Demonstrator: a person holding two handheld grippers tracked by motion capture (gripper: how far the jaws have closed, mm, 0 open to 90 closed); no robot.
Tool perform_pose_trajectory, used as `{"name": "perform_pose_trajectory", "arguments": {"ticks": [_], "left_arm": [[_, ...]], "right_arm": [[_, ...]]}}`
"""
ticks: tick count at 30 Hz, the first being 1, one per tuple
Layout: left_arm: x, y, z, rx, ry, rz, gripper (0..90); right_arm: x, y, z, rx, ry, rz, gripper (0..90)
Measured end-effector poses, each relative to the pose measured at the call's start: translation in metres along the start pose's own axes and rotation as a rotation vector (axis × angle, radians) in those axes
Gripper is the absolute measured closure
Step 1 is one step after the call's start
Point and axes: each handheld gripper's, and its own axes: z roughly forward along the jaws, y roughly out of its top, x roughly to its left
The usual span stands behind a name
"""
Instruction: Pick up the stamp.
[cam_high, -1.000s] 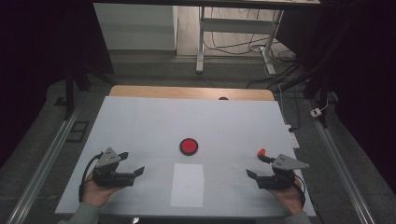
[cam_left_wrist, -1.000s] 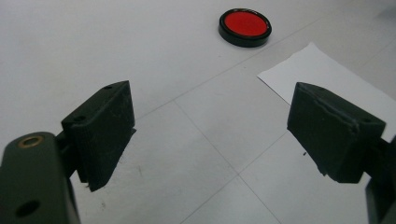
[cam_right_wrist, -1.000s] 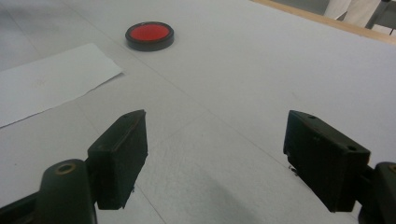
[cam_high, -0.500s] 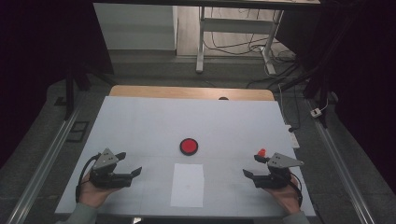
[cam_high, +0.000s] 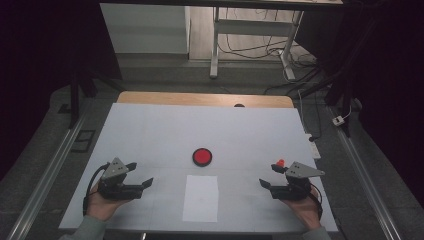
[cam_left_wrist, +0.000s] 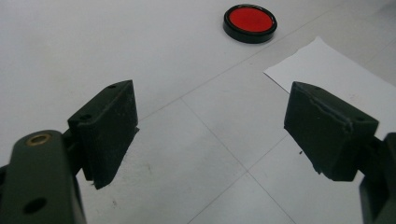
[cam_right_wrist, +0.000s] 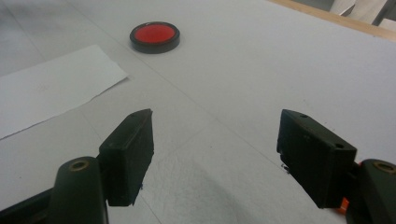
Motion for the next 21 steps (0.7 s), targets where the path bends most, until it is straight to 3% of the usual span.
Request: {"name": "perform_pose_trajectory", "arguments": {"ticks": [13,21], "left_arm": [[0.002,0.0,0.0,0.003,0.003,-0.005,18.0],[0.002,-0.001,0.002,0.016,0.006,-0.001,18.0]], "right_arm": [[-0.005,0.014,0.004,-0.005,-0.015,0.012,29.3],[-0.019,0.024,0.004,-0.016,-0.054,0.056,30.1]]}}
